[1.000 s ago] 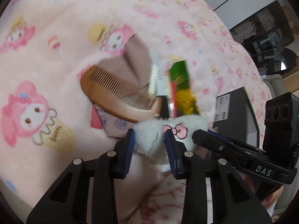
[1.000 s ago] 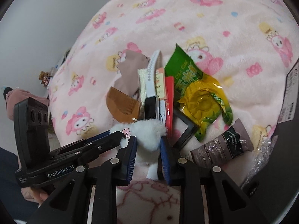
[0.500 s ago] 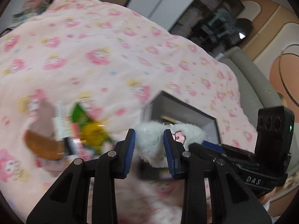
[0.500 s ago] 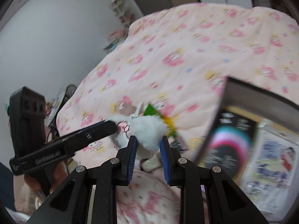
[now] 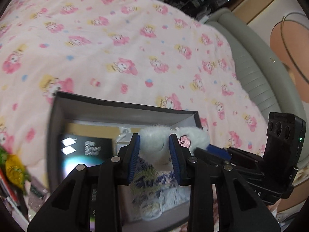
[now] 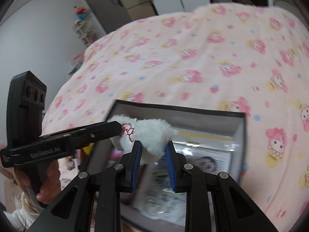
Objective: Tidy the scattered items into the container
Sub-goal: 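Lower the white plush into the black box beside the bead-art packet, then open the left gripper to release the plush in the box, then withdraw the left gripper up and move it back to the pile, then grasp the brown wooden comb in the pile with the left gripper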
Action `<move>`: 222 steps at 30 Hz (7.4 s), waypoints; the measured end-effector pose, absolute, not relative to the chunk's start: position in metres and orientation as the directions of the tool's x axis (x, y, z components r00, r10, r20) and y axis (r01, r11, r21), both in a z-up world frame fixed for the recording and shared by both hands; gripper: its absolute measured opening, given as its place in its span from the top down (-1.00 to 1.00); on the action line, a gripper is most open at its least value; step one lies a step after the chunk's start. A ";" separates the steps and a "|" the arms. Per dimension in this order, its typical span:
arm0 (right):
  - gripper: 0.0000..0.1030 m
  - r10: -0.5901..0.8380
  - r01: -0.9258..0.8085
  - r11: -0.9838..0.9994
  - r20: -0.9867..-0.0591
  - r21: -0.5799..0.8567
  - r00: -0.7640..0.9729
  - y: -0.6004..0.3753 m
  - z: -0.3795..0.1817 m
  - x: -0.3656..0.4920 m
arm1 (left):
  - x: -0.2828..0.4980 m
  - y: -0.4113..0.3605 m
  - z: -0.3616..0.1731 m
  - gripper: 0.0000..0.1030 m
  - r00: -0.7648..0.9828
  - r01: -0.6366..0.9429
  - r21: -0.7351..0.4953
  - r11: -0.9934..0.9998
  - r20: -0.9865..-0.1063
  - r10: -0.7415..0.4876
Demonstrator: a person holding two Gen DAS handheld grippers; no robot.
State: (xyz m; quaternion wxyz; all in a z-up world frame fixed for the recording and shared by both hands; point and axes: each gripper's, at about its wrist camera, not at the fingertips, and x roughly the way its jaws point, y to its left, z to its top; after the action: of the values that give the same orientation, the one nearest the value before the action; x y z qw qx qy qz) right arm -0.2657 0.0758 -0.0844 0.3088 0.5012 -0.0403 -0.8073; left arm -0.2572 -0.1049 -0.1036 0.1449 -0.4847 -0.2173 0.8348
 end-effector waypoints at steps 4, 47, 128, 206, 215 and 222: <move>0.57 -0.521 0.402 -0.827 -0.804 0.392 -0.287 0.095 -0.114 -0.281 | -0.282 -0.083 -0.133 0.41 -0.414 -0.031 -0.474 -0.880 -0.795 0.443; 0.58 -0.304 0.287 -0.942 -0.804 0.173 -0.511 0.112 -0.119 -0.299 | -0.325 -0.064 -0.184 0.33 -0.330 0.056 -0.484 -0.873 -0.834 0.442; -0.04 -0.390 0.426 -0.893 -0.724 0.146 -0.570 0.057 -0.007 -0.076 | -0.052 -0.119 -0.008 0.02 -0.662 0.004 -0.196 -0.981 -0.736 0.144; 0.43 -0.475 0.617 -0.618 -0.857 0.487 0.201 -0.272 -0.202 -0.117 | -0.023 -0.472 -0.248 0.35 -0.494 0.600 -0.541 -0.589 -0.830 0.260; 0.43 -0.452 0.604 -0.709 -0.892 0.365 0.008 -0.252 -0.182 -0.126 | -0.013 -0.470 -0.241 0.35 -0.480 0.629 -0.489 -0.604 -0.856 0.193; 0.33 -0.431 0.575 -0.676 -0.880 0.461 0.199 -0.257 -0.211 -0.118 | -0.017 -0.461 -0.245 0.36 -0.479 0.608 -0.511 -0.608 -0.846 0.233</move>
State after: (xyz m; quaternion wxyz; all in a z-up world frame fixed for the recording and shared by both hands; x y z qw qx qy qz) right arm -0.1184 -0.2568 -0.2108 0.3988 0.6638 0.0542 -0.6304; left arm -0.0175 -0.4613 -0.2447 -0.1253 -0.4947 -0.4247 0.7478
